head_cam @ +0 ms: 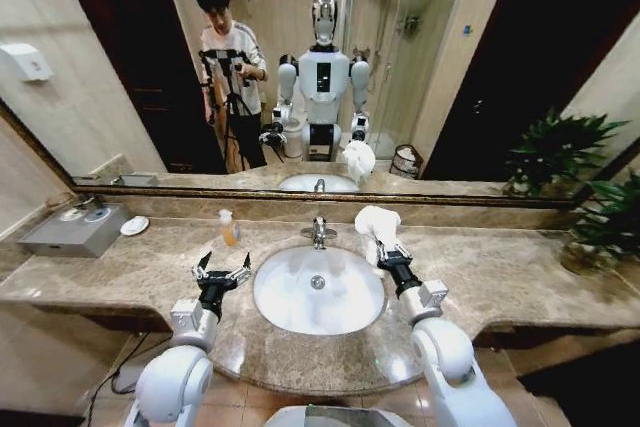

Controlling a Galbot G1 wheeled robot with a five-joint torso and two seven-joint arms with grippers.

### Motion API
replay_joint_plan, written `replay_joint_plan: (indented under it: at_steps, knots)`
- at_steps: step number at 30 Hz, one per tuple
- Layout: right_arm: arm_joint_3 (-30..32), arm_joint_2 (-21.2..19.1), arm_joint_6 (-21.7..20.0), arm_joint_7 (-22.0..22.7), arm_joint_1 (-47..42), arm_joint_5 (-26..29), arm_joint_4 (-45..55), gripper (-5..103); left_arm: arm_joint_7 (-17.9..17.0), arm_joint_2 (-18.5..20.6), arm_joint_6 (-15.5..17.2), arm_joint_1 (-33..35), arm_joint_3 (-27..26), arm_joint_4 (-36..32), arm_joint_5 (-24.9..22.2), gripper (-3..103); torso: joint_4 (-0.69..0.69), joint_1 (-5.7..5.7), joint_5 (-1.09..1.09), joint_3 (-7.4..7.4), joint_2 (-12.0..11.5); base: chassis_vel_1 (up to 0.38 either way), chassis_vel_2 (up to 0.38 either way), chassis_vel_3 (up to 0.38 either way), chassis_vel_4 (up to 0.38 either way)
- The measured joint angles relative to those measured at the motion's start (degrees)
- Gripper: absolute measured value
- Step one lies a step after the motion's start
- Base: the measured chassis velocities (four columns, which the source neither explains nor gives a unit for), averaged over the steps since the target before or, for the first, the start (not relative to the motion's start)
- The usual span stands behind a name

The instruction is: Pick up the towel from the sink counter and wipe the mirror surface.

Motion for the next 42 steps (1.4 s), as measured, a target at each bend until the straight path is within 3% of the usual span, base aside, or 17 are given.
replay_joint_plan:
  at_steps: [14,19,23,27,33,42]
  knots:
    - [0.62,-2.82,-0.01,3.17,12.2,4.21,0.35,11,0.0,0.0,0.0,-0.01,0.0,0.0,0.0,100,-0.03,0.01,0.0,0.0,0.0,0.0,0.0,0.0,0.0]
    - [0.5,-5.52,-2.93,3.89,23.59,7.0,-3.01,11,0.0,0.0,0.0,-0.01,0.0,0.0,0.0,100,-0.01,0.02,0.01,0.01,0.0,0.0,0.0,0.0,0.0]
    - [0.33,-7.28,-8.42,5.73,35.49,12.51,-4.09,11,0.0,0.0,0.0,-0.01,0.01,0.0,0.0,100,-0.03,0.03,0.01,0.01,0.0,0.0,0.0,0.0,0.0]
    - [-0.37,-8.25,-9.86,6.19,41.46,13.56,-5.39,11,0.0,0.0,0.0,-0.01,0.0,0.0,0.0,100,-0.02,0.02,-0.02,0.01,0.0,0.0,0.0,0.0,0.0]
    - [-1.82,-6.88,-10.88,5.69,42.51,13.56,-7.48,11,0.0,0.0,0.0,-0.01,0.0,0.0,0.0,100,-0.02,0.02,0.0,0.01,0.0,0.0,0.0,0.0,0.0]
    - [-3.52,-3.97,-11.65,4.14,36.65,14.43,-11.74,11,0.0,0.0,0.0,-0.01,0.0,0.0,0.0,100,-0.02,0.01,0.01,0.01,0.0,0.0,0.0,0.0,0.0]
